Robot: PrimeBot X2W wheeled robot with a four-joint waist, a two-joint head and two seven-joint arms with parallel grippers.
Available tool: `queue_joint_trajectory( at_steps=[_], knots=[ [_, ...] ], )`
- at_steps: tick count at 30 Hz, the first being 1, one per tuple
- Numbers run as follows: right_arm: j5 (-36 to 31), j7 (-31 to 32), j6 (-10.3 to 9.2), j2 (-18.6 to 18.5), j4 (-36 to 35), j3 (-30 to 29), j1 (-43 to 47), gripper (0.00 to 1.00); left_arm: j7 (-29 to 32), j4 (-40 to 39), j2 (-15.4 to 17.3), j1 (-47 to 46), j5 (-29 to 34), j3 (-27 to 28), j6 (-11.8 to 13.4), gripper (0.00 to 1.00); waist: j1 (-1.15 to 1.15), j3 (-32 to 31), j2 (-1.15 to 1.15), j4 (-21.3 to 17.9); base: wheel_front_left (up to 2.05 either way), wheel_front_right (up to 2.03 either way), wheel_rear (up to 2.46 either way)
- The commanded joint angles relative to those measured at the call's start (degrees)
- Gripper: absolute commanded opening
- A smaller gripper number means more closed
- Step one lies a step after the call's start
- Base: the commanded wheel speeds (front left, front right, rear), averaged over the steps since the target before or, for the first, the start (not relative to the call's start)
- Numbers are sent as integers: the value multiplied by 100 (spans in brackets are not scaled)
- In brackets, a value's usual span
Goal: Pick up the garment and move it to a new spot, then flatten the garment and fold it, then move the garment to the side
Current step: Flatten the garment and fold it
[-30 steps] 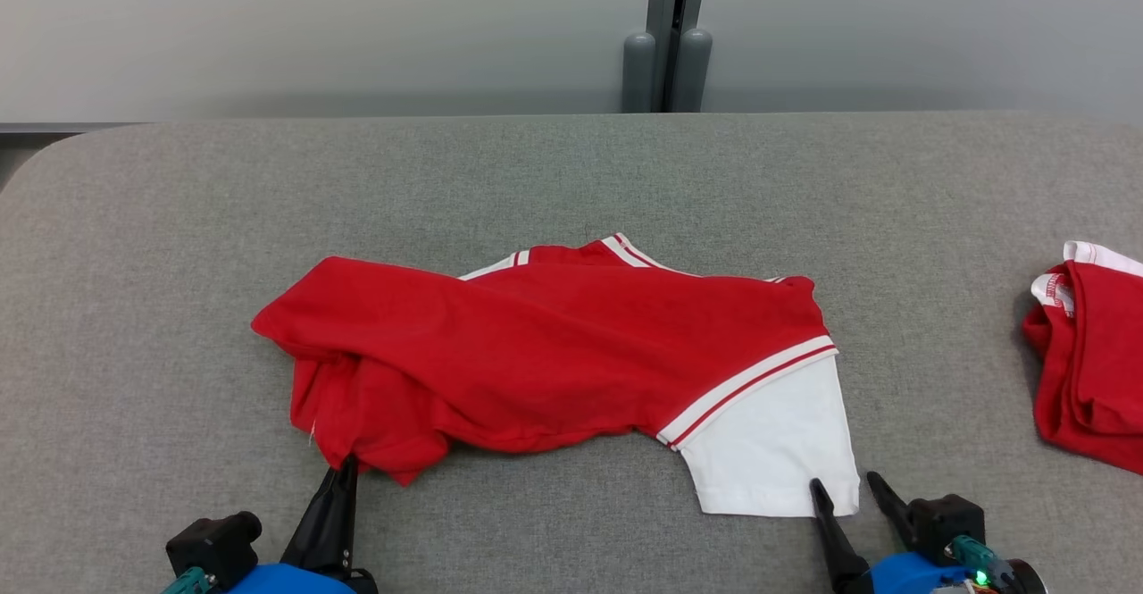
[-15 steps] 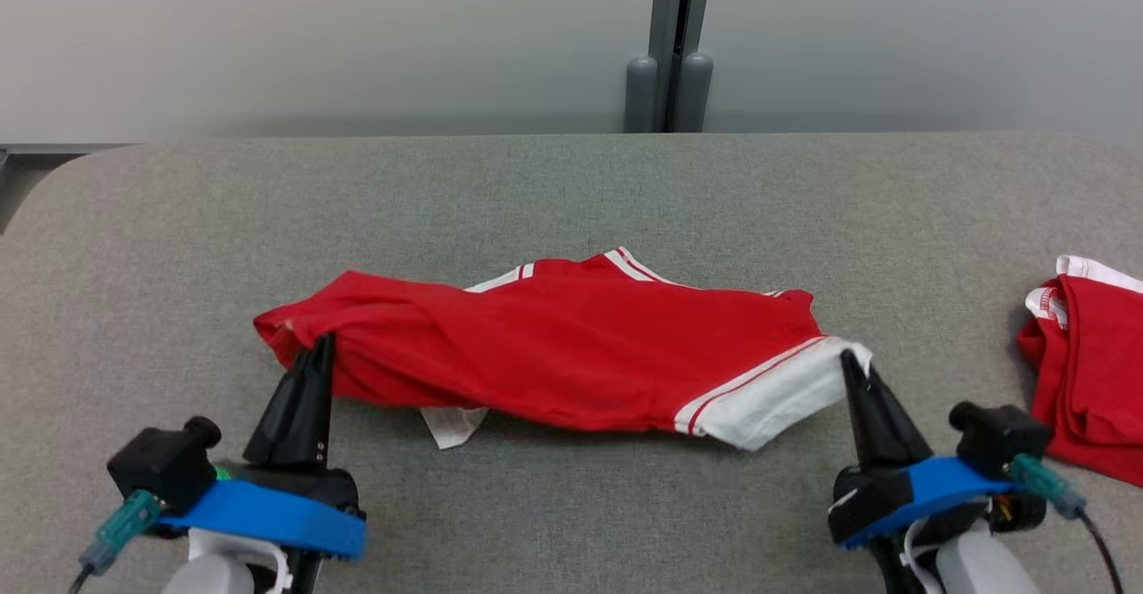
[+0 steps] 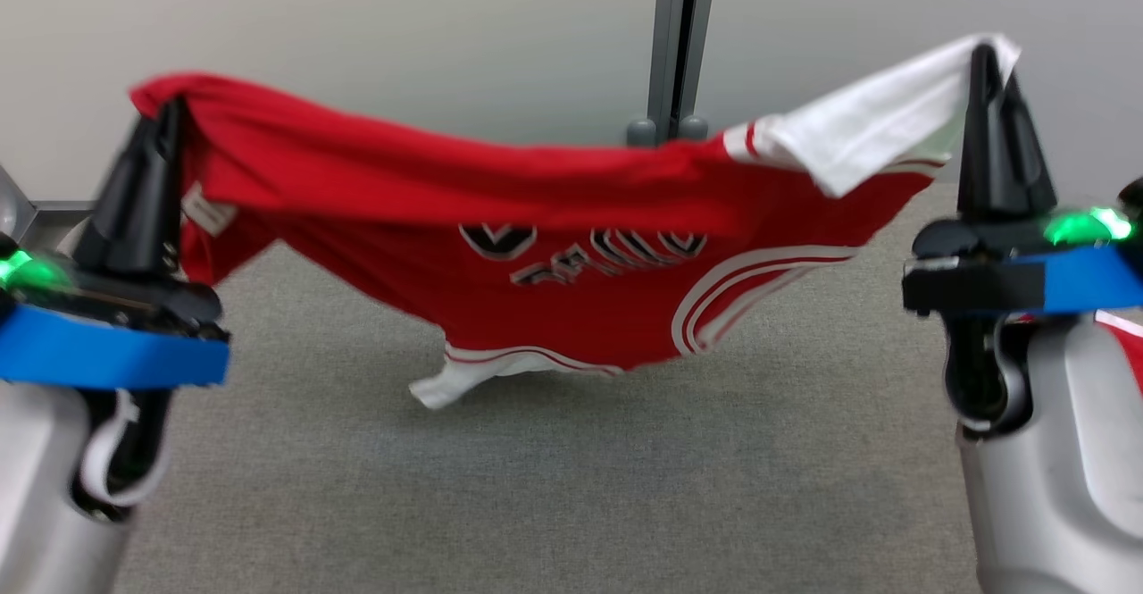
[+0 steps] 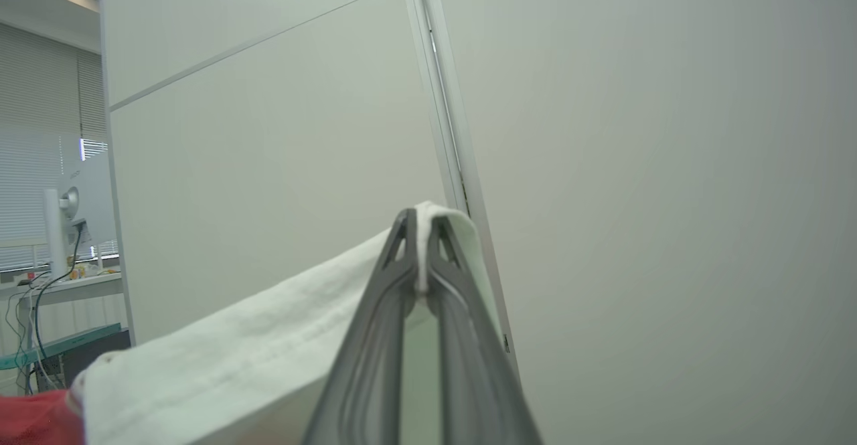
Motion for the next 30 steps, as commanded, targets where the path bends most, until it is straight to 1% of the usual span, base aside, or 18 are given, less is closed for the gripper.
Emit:
queue_joint_trajectory(
  at_steps=[1,4,8,9,10,11,14,16,18,19,22,25,27,30],
  knots=[
    [-105,-15,3,-25,-124,13,-347,0,-10,41,260,-355,-151,-76,-9,0,0,-55,-1,-19,0,0,0],
    [-222,-14,3,-25,-180,-7,-764,0,-10,134,520,-817,-417,-196,-9,0,0,-79,-1,-24,0,0,0],
    [-423,128,3,-25,-105,-66,-1226,0,118,309,691,-1268,-716,-267,-9,0,0,6,-1,-27,0,0,0],
    [-423,128,3,-25,-105,-66,-1226,0,118,309,691,-1268,-716,-267,-9,0,0,6,-1,-27,0,0,0],
    [-524,253,3,-21,24,-66,-1381,0,313,425,715,-1381,-846,-400,-8,0,0,141,-1,-32,0,0,0],
    [-524,253,3,-21,24,-66,-1381,0,313,425,715,-1381,-846,-400,-8,0,0,141,-1,-32,0,0,0],
    [-608,368,3,-26,305,-87,-1702,0,560,611,774,-1614,-998,-565,-9,0,0,504,-1,-51,0,0,0],
    [-730,359,3,-24,571,-60,-1972,0,615,878,684,-1808,-1185,-617,-8,0,0,760,-1,-54,0,0,0],
    [-1030,313,3,-21,827,9,-2334,0,554,1181,720,-2177,-1125,-709,-8,0,0,1058,-1,-87,0,0,0],
    [-1150,259,3,-19,935,31,-2536,0,489,1337,672,-2363,-1146,-756,-8,0,0,1187,-1,-105,0,0,0],
    [-1503,78,2,-33,1162,-162,-3207,0,232,1740,604,-2994,-1267,-765,-8,0,0,1497,-1,-176,0,0,0],
    [-1521,-2,2,-27,1314,-367,-3612,0,86,2116,488,-3347,-1471,-803,-8,0,0,1679,-1,-253,0,0,0],
    [-1385,-16,2,-20,1262,-389,-3603,0,33,2302,379,-3336,-1645,-906,-8,0,0,1714,-1,-299,0,0,0],
    [-1104,-15,2,-32,1222,-186,-2926,0,11,2508,259,-2903,-1962,-1164,-8,0,0,1723,-1,-386,0,0,0]
  ],
)
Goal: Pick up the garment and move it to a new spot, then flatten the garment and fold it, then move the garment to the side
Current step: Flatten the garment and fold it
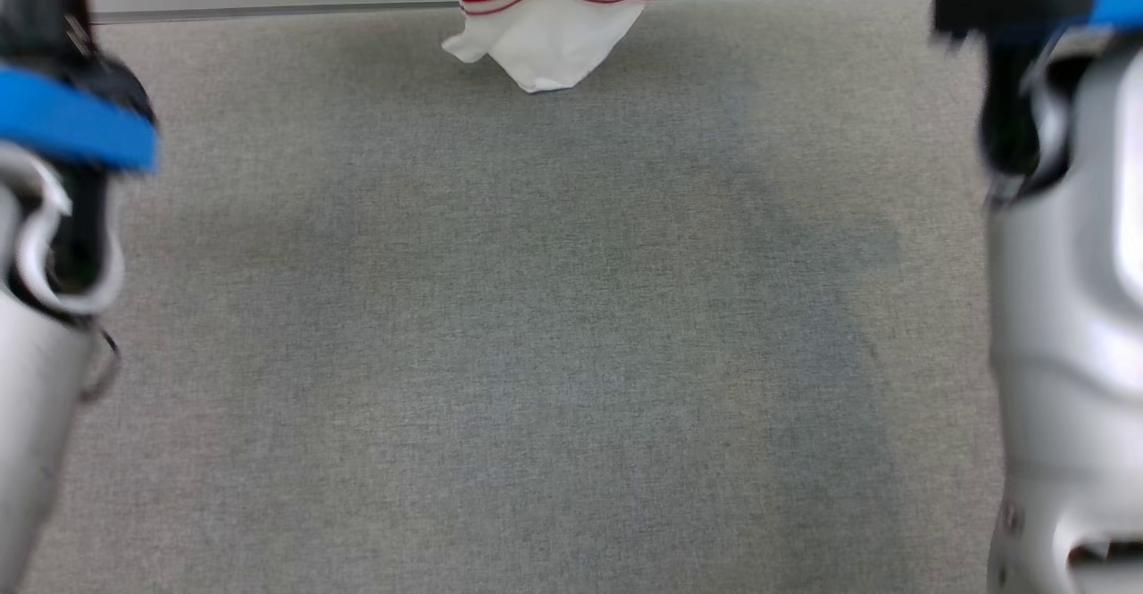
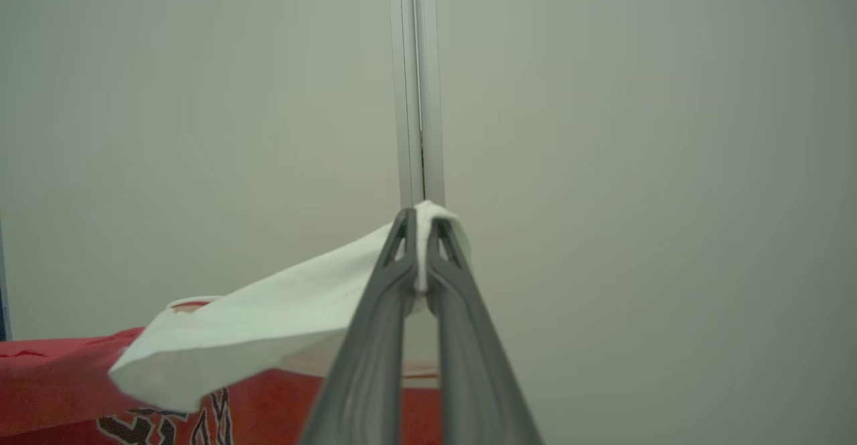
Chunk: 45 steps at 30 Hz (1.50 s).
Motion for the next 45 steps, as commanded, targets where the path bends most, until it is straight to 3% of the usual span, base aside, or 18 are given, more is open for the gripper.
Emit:
queue_joint_trajectory(
  at_steps=[1,8,14,15,16,17,21,23,24,30,36,45],
  knots=[
    [163,-23,1,-42,17,84,593,0,-28,85,-65,381,-168,-149,-8,0,-1,-24,-1,-45,0,0,0],
    [818,-26,2,-33,-79,461,3075,0,-48,275,-370,2040,-648,-807,-8,0,-1,-157,-1,-113,0,0,0],
    [1242,-27,2,-37,-38,591,4402,0,-47,415,-670,3162,-861,-798,-8,0,-1,-305,-1,-86,0,0,0],
    [1268,-27,2,-37,-32,600,4523,0,-46,466,-693,3282,-806,-787,-8,28,-1,-334,-1,-76,0,0,0],
    [1292,-27,2,-34,-23,630,4620,0,-47,515,-701,3377,-727,-775,-8,73,-1,-366,-1,-72,0,0,0],
    [1307,-27,2,-34,-6,653,4706,0,-46,554,-723,3453,-657,-720,-8,100,-1,-396,-1,-73,0,0,0],
    [1243,-27,2,-39,89,555,4940,0,-47,709,-938,3693,-226,32,-8,100,-1,-590,-1,-53,0,0,0],
    [1188,-28,2,-36,128,474,5005,86,-47,684,-1098,3836,78,487,-8,100,-1,-706,-1,-42,0,0,0],
    [1138,-28,2,-37,127,442,5028,100,-47,665,-1167,3911,237,680,-8,100,-1,-756,-1,-36,0,0,0],
    [420,-27,2,-40,-353,54,5219,100,-48,363,-1493,4218,1749,1577,-8,100,-1,-1072,-1,19,0,0,0],
    [-130,-27,2,-33,-736,80,5545,100,-47,32,-1915,4551,3473,2289,92,100,-1,-1352,-1,29,0,0,0],
    [-343,-27,2,-33,-214,328,6008,100,-48,181,-2494,5147,4580,2744,74,100,-1,-1737,-1,-3,0,0,0]
  ],
)
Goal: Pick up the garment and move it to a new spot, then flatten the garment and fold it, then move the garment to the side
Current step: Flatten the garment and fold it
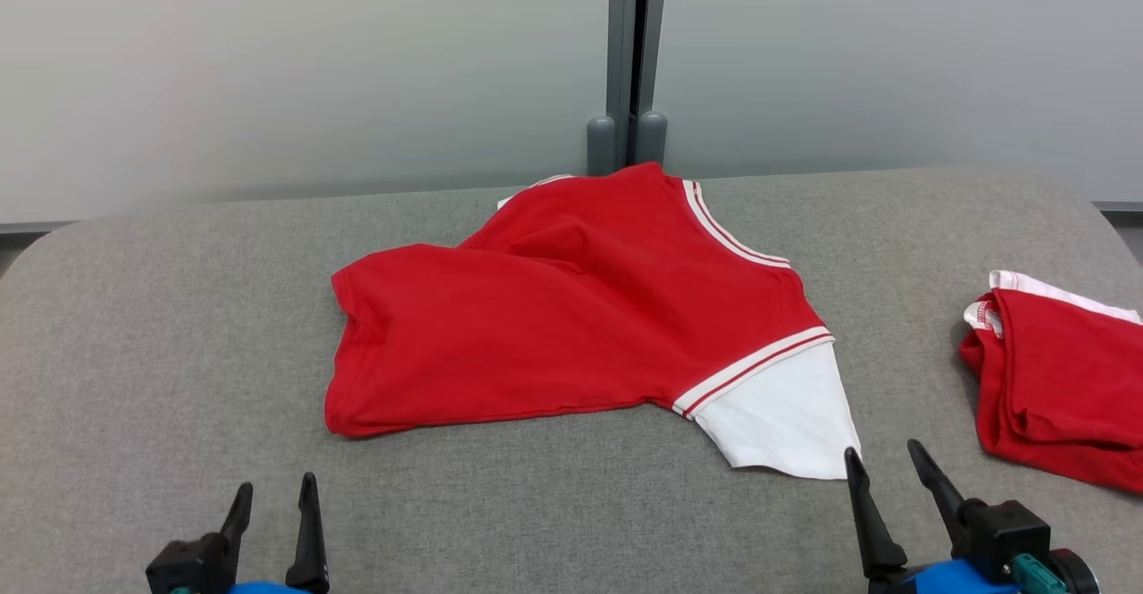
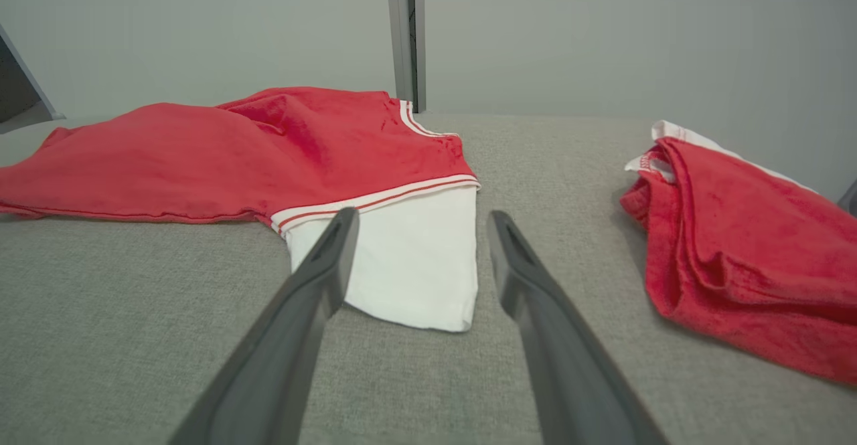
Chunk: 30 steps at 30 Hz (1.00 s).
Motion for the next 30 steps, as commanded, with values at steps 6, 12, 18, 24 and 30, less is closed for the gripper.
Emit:
queue_joint_trajectory(
  at_steps=[6,12,18,24,30],
  knots=[
    [47,-27,3,-22,231,21,128,100,-23,77,-207,204,262,236,-55,100,1,-51,1,-30,0,0,0],
    [105,-27,3,-24,174,141,-63,100,-23,-6,-208,-130,-160,-75,-104,100,1,231,1,-31,0,0,0],
    [215,-27,3,-23,64,396,-289,100,-23,77,530,-633,-1284,-1058,-92,100,1,727,1,-116,0,0,0],
    [281,-27,3,-23,-48,516,-403,100,-23,61,1177,-946,-2098,-1726,-93,100,1,1015,1,-212,0,0,0],
    [311,-27,3,-23,-121,551,-483,100,-23,-69,1858,-1251,-2843,-2524,-93,100,1,1271,1,-274,0,0,0]
  ],
)
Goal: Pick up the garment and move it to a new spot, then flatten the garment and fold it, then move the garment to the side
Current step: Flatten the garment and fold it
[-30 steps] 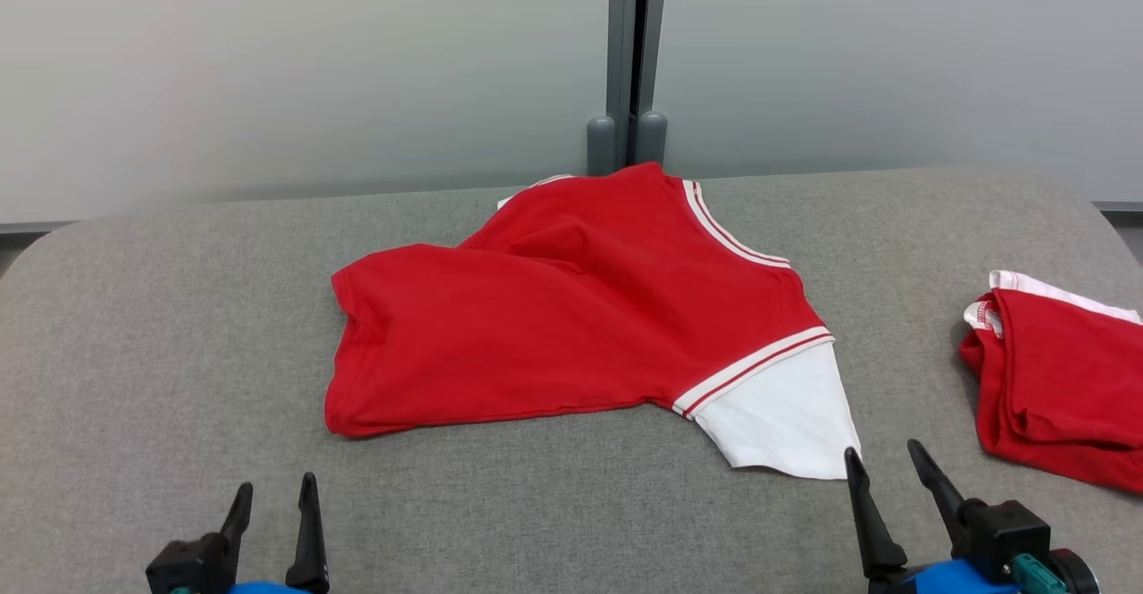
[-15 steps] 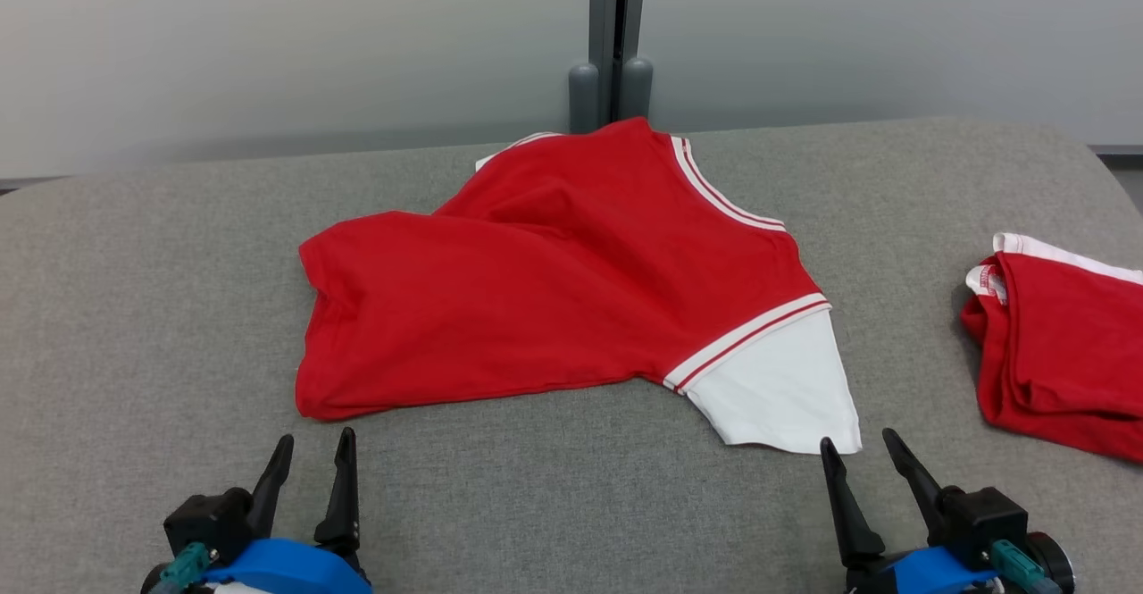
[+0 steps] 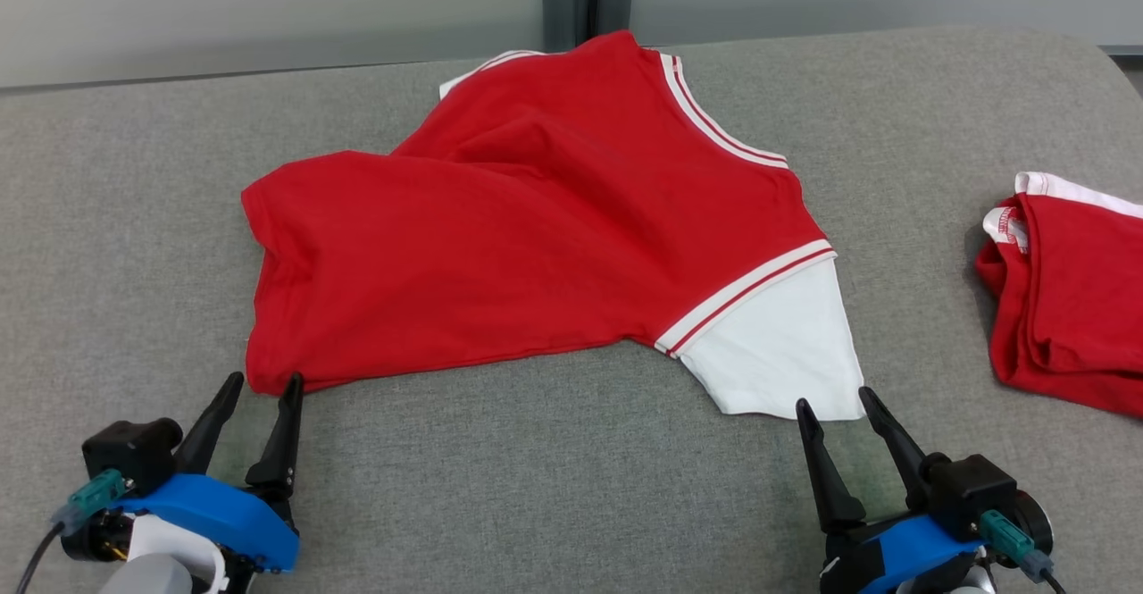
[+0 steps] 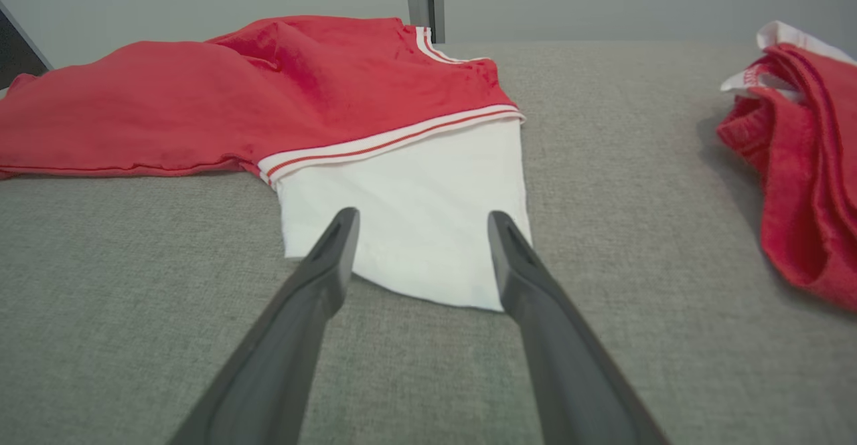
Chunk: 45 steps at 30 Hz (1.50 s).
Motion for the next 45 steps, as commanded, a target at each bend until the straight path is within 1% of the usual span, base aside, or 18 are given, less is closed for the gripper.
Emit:
queue_joint_trajectory(
  at_steps=[1,8,13,18,25,30,33,35,36,38,39,40,43,45],
  knots=[
    [30,-27,3,-21,-26,9,-99,100,-23,-41,115,-143,-87,-120,-9,100,-1,48,-1,2,0,0,0],
    [72,-27,3,-21,-41,156,-136,100,-23,-139,515,-377,-506,-743,-9,100,-1,159,-1,-37,0,0,0],
    [76,-27,3,-21,-58,203,-165,100,-23,-242,701,-485,-802,-1081,-8,100,-1,199,-1,-31,0,0,0],
    [93,-27,3,-21,-97,241,-177,100,-23,-554,783,-356,-807,-1142,-9,100,-1,205,-1,5,0,0,0],
    [160,-28,3,-22,-54,319,-206,100,-22,-996,955,-318,-770,-1537,-10,100,-1,207,-1,92,0,0,0],
    [192,-28,3,-21,-30,366,-247,100,-22,-1171,1016,-325,-703,-1591,-10,100,-1,223,-1,121,0,0,0],
    [218,-28,3,-22,-25,412,-248,100,-23,-1129,1042,-320,-639,-1512,-9,87,-1,250,-1,103,0,0,0],
    [226,-28,3,-21,-37,433,-266,100,-23,-1045,1012,-309,-602,-1435,-9,66,-1,269,-1,76,0,0,0],
    [236,-28,3,-22,-45,438,-274,100,-22,-990,999,-312,-575,-1413,-10,48,-1,278,-1,63,0,0,0],
    [258,-28,3,-22,-60,458,-276,100,-23,-910,970,-306,-549,-1347,-10,28,-1,295,-1,28,0,0,0],
    [267,-28,3,-22,-68,461,-272,100,-23,-896,960,-316,-546,-1334,-10,11,-1,302,-1,16,0,0,0],
    [275,-28,3,-22,-77,460,-266,100,-23,-888,957,-324,-548,-1308,-9,0,-1,309,-1,5,0,0,0],
    [288,-28,3,-22,-77,419,-244,100,-23,-923,955,-324,-537,-1257,-10,0,-1,323,-1,-15,0,0,0],
    [305,-28,3,-21,-69,385,-234,100,-23,-1000,961,-310,-503,-1130,-9,0,-1,322,-1,4,0,0,0]
  ],
)
